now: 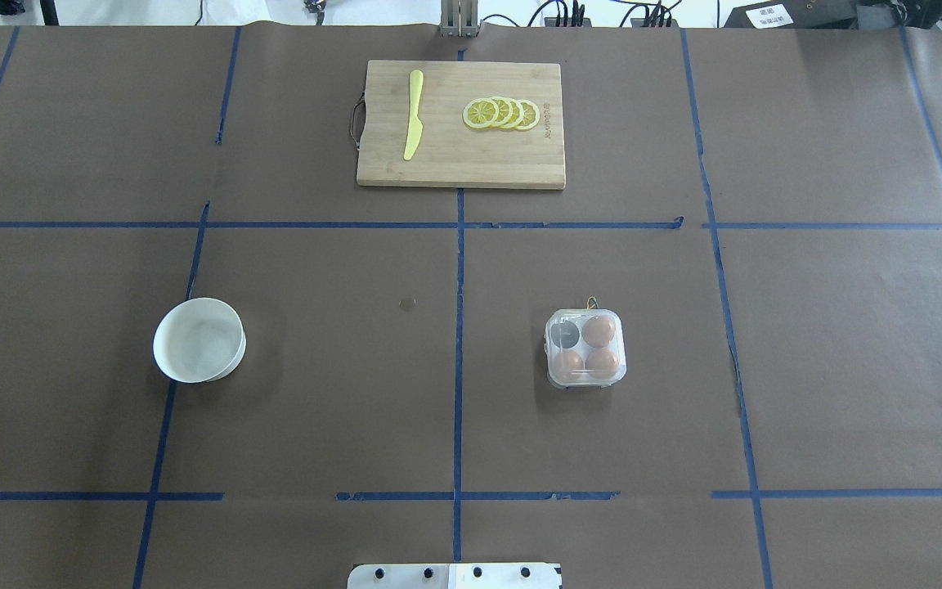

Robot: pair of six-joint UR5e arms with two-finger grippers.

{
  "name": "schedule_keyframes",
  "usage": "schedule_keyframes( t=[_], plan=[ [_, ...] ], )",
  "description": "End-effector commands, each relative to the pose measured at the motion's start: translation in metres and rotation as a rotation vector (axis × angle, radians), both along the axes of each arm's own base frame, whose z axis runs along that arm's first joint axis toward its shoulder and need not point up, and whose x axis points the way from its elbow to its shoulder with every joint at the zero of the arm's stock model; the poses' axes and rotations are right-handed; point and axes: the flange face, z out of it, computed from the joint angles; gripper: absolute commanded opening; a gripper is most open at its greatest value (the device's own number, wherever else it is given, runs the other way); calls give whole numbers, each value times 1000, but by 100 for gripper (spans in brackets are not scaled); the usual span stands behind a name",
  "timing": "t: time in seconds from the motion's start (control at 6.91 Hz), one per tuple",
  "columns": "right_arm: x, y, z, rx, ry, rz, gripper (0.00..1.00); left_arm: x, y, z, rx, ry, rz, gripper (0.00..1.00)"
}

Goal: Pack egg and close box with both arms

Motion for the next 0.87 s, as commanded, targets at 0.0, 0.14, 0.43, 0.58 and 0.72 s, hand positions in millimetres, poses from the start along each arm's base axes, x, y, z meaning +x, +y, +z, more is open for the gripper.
schedule_keyframes(
  t=[0.0,0.14,0.43,0.58,0.72],
  plan=[
    [0,1,1,-1,-1,0,100,0,0,1,-1,1,0,100],
    [0,1,1,-2,-1,0,100,1,1,1,-3,1,1,100],
    [-1,1,2,-5,-1,-1,100,1,1,1,-3,1,1,100],
    [0,2,2,-5,-1,0,100,1,2,3,-7,1,1,100],
    [0,2,3,-5,-1,0,100,1,5,6,-13,1,1,100]
  ],
)
